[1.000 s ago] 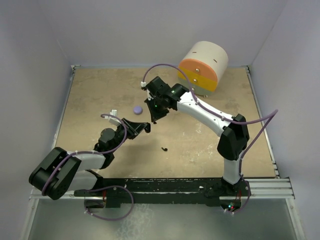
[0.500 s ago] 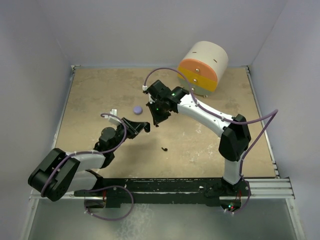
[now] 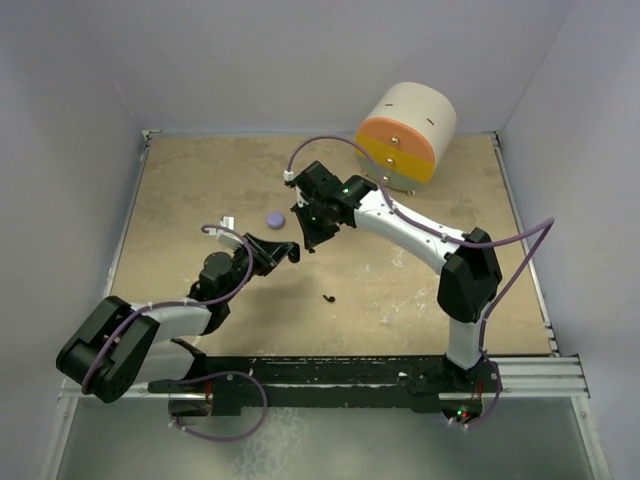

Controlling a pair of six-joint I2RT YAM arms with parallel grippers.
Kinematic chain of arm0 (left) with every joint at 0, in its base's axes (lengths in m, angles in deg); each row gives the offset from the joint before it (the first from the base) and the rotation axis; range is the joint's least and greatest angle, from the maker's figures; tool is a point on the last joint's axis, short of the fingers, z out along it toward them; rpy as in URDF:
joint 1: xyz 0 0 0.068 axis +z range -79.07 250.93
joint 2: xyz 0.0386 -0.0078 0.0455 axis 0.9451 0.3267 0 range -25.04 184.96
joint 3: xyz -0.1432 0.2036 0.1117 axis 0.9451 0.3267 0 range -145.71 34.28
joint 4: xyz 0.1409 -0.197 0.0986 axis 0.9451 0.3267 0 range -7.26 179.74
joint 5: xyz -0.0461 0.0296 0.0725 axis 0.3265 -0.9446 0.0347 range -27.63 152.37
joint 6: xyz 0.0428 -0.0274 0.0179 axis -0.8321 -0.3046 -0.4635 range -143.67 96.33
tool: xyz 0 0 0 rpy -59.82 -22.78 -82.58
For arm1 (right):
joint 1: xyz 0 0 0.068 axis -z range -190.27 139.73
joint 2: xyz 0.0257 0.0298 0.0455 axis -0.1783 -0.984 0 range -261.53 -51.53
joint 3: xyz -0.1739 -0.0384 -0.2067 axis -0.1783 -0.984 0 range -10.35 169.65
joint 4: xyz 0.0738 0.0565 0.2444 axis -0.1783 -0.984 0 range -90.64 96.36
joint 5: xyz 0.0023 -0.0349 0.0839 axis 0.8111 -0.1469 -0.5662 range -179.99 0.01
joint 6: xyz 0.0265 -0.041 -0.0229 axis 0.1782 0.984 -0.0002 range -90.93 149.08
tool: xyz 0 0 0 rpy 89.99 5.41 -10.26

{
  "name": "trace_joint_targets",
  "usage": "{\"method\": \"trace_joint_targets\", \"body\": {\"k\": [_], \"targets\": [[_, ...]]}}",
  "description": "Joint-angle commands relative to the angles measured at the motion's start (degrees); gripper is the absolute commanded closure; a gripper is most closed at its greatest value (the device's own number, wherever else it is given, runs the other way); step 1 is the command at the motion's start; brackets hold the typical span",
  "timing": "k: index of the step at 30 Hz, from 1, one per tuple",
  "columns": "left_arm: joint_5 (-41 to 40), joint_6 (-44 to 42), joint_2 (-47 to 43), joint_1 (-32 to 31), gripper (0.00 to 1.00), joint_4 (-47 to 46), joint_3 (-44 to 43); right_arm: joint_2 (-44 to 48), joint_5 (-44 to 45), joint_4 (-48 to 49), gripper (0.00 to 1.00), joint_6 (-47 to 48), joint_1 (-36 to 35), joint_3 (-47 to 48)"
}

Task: Insert the wireless bluetooth earbuds into the charging case
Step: Place the earbud in the charging case.

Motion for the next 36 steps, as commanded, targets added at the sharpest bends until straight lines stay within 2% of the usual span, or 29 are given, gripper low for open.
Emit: {"method": "trace_joint_targets", "body": {"k": [1, 36], "targets": [[-0.17, -0.91, 0.71, -0.21, 1.00, -3.03, -2.24, 1.78, -1.36, 1.64, 1.00, 0.93, 0.04, -0.33], [0.36, -0.32, 2.41, -0.21, 1.00, -4.64, -3.75, 0.54, -3.16, 5.38, 1.00, 1.53, -0.39, -3.29]]}}
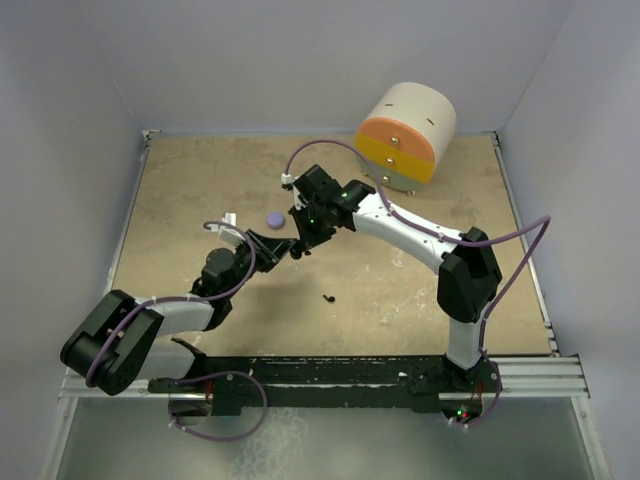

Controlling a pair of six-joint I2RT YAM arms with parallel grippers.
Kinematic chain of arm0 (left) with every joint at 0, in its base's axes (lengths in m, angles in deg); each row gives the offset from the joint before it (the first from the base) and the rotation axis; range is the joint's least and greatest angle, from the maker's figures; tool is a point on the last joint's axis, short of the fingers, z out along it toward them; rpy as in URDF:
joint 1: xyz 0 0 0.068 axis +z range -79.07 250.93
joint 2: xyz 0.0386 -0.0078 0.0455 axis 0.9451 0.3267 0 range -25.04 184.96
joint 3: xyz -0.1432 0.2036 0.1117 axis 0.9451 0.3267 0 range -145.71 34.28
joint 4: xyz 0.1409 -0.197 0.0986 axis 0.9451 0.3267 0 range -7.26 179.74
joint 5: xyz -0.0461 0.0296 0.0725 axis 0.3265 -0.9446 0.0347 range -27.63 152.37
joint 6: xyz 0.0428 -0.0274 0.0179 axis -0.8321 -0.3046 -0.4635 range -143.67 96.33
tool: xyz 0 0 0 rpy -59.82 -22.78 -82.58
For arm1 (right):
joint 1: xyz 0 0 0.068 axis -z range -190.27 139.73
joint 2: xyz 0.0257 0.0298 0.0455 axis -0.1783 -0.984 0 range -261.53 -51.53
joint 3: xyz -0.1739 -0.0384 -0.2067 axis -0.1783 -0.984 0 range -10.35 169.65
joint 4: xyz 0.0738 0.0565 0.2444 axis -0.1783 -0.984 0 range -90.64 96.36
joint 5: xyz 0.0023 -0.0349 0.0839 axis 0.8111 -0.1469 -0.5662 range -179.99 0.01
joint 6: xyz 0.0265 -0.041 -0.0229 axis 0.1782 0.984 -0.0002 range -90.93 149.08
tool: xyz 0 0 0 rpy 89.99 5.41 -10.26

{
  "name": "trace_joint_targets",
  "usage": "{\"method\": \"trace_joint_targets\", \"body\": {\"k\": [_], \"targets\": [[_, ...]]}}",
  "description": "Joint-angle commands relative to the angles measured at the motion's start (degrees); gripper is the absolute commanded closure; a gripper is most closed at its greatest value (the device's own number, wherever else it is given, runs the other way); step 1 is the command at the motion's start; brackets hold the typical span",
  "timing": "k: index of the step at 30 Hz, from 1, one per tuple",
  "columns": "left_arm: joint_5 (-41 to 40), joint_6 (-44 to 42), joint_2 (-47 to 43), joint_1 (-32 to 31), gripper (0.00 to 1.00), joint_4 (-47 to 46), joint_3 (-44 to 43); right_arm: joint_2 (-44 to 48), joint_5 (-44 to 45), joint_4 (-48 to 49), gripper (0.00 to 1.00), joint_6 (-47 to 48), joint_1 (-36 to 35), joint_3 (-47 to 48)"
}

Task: Insert the wireless bluetooth earbuds into the charging case
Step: Place the earbud in the charging case.

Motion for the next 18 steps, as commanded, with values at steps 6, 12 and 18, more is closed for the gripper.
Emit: {"method": "trace_joint_targets", "body": {"k": [6, 12, 18], "targets": [[0.51, -0.21, -0.34, -0.30, 1.00, -3.71, -1.82, 0.29, -0.57, 0.93, 1.00, 1.15, -0.22, -0.19], [0.71, -0.01, -0.49, -0.43, 1.00, -3.96, -1.92, -0.04, -0.57, 0.80, 1.00, 1.25, -0.22, 0.19], [0.64, 0.13, -0.47, -0.64, 1.00, -4.12, -1.98, -0.25, -0.66, 0.82, 1.00, 1.37, -0.22, 0.19]]}}
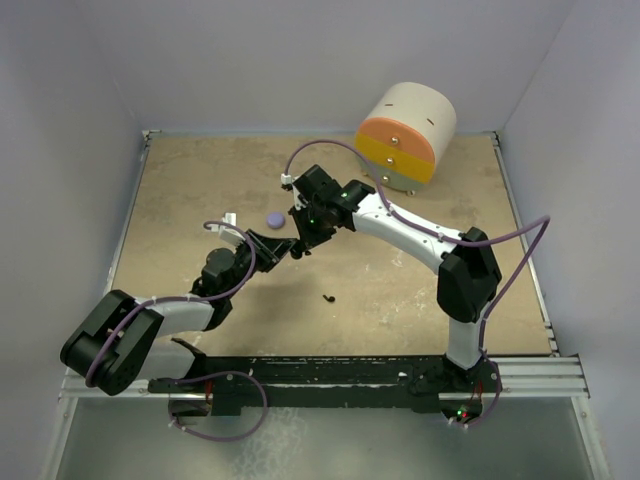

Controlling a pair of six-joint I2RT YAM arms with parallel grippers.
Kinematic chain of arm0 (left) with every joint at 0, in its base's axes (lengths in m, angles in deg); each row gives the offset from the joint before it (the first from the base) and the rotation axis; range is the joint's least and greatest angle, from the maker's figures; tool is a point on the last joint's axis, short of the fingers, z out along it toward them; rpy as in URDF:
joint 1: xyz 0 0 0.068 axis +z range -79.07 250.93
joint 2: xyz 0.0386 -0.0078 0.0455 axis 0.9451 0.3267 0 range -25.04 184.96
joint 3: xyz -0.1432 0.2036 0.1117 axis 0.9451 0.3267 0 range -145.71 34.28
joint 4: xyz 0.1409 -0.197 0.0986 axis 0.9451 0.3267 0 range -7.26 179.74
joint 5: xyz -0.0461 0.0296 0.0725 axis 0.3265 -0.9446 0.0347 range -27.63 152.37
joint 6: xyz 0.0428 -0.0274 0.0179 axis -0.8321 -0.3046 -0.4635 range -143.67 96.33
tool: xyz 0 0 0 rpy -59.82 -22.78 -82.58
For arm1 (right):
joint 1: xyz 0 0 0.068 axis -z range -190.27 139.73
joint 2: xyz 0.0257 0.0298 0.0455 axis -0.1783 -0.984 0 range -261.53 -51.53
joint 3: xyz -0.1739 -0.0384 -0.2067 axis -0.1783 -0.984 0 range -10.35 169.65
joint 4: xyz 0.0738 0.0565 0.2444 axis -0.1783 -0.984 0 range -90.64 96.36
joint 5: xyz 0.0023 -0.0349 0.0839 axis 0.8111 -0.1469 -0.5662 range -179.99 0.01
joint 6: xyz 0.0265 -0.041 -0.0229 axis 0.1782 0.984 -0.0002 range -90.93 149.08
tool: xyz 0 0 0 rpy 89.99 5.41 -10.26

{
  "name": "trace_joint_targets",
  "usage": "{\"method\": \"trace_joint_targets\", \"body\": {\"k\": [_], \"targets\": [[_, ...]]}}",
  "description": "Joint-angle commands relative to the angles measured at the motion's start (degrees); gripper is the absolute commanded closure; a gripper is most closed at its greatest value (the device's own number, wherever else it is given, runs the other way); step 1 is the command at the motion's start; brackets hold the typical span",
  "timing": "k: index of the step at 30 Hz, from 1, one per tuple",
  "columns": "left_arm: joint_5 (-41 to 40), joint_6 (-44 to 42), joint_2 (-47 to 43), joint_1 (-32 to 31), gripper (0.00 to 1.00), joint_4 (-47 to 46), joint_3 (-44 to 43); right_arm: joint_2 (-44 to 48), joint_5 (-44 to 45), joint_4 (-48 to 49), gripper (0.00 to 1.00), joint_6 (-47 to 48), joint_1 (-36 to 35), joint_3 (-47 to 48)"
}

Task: Insert the wireless bluetooth earbuds into the charging case
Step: Place the earbud in the charging case.

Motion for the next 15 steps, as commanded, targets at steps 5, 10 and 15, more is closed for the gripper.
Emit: {"method": "trace_joint_targets", "body": {"k": [5, 10, 15], "targets": [[0.55, 0.00, -0.61, -0.63, 1.00, -3.98, -1.92, -0.25, -0.68, 0.97, 1.00, 1.09, -0.24, 0.06], [0.72, 0.09, -1.04, -0.80, 1.00, -3.91, -1.94, -0.47, -0.59, 1.21, 1.00, 1.27, -0.26, -0.08], [0.68, 0.02, -1.72, -0.98, 1.00, -3.57, -1.78, -0.69, -0.60, 1.17, 1.00, 1.36, -0.24, 0.03]]}}
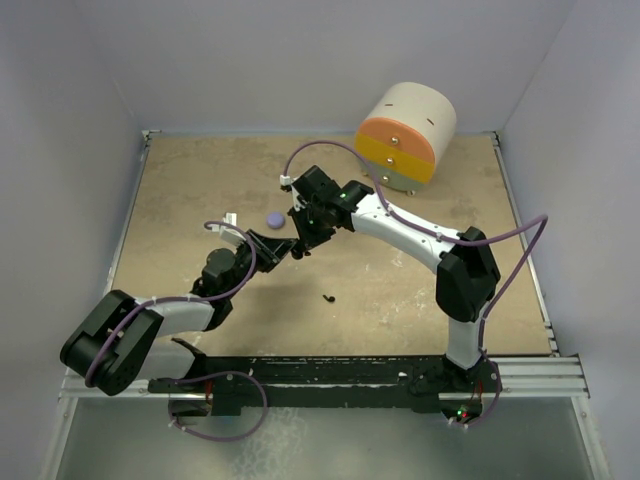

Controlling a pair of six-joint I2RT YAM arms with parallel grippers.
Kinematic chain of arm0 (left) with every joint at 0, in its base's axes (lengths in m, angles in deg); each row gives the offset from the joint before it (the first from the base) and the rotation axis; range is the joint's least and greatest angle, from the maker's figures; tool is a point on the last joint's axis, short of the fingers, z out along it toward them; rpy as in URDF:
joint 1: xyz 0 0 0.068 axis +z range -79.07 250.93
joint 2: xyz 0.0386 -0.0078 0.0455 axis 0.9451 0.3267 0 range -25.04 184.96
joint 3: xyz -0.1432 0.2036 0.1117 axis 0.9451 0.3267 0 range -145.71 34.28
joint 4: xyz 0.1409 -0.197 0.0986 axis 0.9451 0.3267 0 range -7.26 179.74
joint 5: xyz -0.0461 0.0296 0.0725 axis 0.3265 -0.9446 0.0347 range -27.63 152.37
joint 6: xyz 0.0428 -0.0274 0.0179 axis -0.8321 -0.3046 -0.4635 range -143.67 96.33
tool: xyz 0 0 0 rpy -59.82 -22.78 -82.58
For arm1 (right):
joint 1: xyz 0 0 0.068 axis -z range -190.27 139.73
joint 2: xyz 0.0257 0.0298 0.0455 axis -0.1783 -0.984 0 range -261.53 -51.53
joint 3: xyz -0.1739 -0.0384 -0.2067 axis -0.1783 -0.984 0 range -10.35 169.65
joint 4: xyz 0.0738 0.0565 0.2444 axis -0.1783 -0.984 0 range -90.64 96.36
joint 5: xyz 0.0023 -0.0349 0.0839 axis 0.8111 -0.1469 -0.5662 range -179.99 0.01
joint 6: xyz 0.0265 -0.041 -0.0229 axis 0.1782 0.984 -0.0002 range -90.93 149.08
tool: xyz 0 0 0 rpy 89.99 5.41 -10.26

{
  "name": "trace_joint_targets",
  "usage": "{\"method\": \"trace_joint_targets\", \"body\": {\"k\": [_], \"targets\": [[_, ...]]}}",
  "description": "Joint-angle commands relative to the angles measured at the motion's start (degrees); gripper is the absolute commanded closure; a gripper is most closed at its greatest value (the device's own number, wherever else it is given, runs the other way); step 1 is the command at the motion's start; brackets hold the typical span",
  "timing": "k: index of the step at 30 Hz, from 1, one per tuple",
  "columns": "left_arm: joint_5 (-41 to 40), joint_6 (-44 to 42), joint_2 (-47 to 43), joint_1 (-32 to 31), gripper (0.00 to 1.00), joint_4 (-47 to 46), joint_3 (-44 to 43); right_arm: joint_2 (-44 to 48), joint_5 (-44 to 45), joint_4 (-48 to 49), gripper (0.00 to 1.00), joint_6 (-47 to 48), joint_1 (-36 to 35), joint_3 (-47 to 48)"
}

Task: Insert the wireless bluetooth earbuds into the charging case
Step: Place the earbud in the charging case.

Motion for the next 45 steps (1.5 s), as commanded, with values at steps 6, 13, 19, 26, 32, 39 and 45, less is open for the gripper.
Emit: {"method": "trace_joint_targets", "body": {"k": [6, 13, 19, 26, 32, 39, 45], "targets": [[0.65, 0.66, -2.26, -0.78, 1.00, -3.72, -1.62, -0.51, -0.51, 1.94, 1.00, 1.08, -0.22, -0.24], [-0.02, 1.21, -3.26, -0.98, 1.00, -3.40, -1.28, -1.38, -1.00, 4.40, 1.00, 1.12, -0.22, -0.69], [-0.66, 2.05, -3.43, -1.04, 1.00, -3.77, -0.75, -1.74, -1.34, 4.97, 1.00, 1.43, -0.23, -0.73], [-1.97, 4.34, -1.80, -1.30, 1.00, -6.44, -0.39, -1.83, -1.38, 6.62, 1.00, 0.27, -0.22, -1.19], [-2.23, 4.13, -1.08, -1.61, 1.00, -7.05, -1.22, -3.29, -1.32, 5.69, 1.00, -0.15, -0.28, 0.25], [-1.48, 4.03, 0.12, -1.76, 1.00, -8.66, -1.04, -3.56, -1.09, 3.57, 0.96, 0.03, -0.22, 1.90], [-1.46, 4.15, 0.46, -1.75, 1.00, -8.83, -0.39, -3.19, -1.03, 1.75, 0.91, -0.16, -0.22, 2.71]]}}
